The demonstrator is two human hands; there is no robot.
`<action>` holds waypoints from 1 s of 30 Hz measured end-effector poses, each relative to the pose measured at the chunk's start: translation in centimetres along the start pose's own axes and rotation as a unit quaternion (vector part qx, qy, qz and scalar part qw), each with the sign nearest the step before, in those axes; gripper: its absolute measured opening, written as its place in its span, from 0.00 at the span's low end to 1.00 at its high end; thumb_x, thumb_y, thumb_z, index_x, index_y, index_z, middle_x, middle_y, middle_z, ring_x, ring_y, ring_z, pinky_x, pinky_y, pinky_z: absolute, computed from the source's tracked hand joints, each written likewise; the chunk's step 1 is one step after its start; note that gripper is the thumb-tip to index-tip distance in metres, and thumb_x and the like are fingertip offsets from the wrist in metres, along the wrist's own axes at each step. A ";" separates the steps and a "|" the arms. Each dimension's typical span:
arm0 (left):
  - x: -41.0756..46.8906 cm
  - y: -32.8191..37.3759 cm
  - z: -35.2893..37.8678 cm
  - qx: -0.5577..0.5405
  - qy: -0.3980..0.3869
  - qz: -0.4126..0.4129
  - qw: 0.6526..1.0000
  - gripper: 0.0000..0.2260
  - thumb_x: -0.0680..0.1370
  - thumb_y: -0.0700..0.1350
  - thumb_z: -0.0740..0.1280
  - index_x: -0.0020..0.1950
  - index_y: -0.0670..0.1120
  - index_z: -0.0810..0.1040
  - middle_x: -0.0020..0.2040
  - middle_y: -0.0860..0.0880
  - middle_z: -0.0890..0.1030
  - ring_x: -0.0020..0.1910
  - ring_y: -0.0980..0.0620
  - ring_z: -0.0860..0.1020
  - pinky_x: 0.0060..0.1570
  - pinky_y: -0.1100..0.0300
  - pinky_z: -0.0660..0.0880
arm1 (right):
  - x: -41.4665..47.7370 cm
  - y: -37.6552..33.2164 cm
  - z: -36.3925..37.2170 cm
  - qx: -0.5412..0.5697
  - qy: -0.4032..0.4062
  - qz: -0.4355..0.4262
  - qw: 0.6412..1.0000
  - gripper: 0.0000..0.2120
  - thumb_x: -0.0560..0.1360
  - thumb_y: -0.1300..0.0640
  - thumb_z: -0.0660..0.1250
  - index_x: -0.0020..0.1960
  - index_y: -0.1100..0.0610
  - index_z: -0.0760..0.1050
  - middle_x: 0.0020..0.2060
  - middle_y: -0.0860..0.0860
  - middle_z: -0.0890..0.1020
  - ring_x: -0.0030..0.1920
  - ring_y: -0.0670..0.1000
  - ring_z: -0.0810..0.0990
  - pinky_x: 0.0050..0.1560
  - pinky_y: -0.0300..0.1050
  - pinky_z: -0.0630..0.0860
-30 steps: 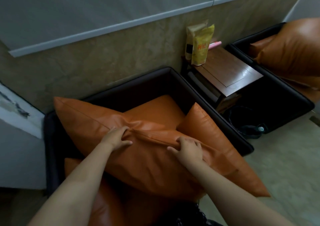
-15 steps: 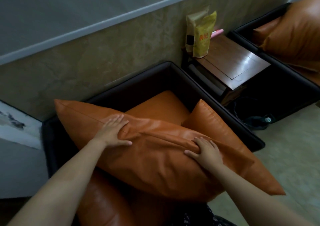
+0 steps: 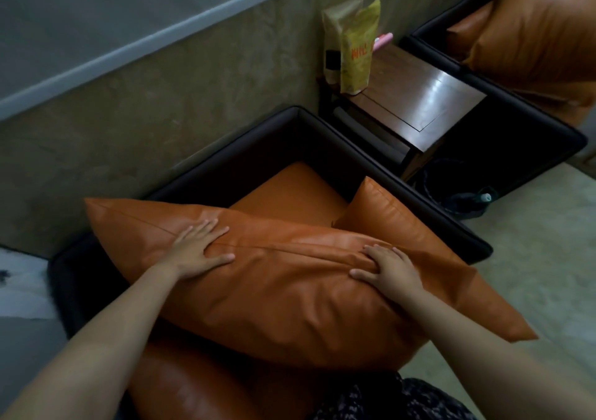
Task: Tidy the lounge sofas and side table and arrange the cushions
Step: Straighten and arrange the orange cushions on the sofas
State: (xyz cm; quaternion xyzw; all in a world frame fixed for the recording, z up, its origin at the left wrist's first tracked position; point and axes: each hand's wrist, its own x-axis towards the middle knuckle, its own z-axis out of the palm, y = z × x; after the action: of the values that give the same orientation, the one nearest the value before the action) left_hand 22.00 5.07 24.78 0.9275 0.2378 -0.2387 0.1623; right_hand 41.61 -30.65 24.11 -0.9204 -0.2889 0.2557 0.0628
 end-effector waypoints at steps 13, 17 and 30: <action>2.1 0.8 0.3 0.017 0.120 0.031 0.992 0.24 0.71 0.69 0.64 0.58 0.54 0.79 0.73 0.56 0.69 0.74 0.53 0.61 0.69 0.52 0.54 | 1.5 0.0 0.1 -0.082 0.030 -0.072 0.994 0.27 0.77 0.34 0.54 0.67 0.47 0.74 0.68 0.44 0.75 0.71 0.44 0.65 0.73 0.45 0.50; 1.8 1.6 0.0 0.001 0.128 0.015 0.992 0.21 0.75 0.60 0.66 0.65 0.51 0.77 0.73 0.51 0.69 0.73 0.50 0.61 0.69 0.55 0.52 | 1.6 -0.4 0.1 -0.125 0.023 -0.091 0.988 0.26 0.80 0.36 0.51 0.66 0.49 0.75 0.67 0.44 0.75 0.70 0.45 0.66 0.71 0.44 0.51; -1.5 2.5 -2.1 0.127 0.157 0.035 0.979 0.20 0.80 0.60 0.56 0.50 0.51 0.83 0.48 0.50 0.84 0.49 0.49 0.80 0.50 0.57 0.71 | 0.4 0.2 -2.0 -0.117 0.027 -0.119 0.986 0.31 0.77 0.33 0.45 0.48 0.53 0.79 0.42 0.47 0.80 0.44 0.48 0.77 0.47 0.42 0.74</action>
State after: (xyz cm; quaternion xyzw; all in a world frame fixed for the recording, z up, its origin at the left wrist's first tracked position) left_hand 22.95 3.29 27.79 0.9741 0.1956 -0.1127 0.0125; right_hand 43.04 -30.52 25.61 -0.8872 -0.4223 0.1857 -0.0079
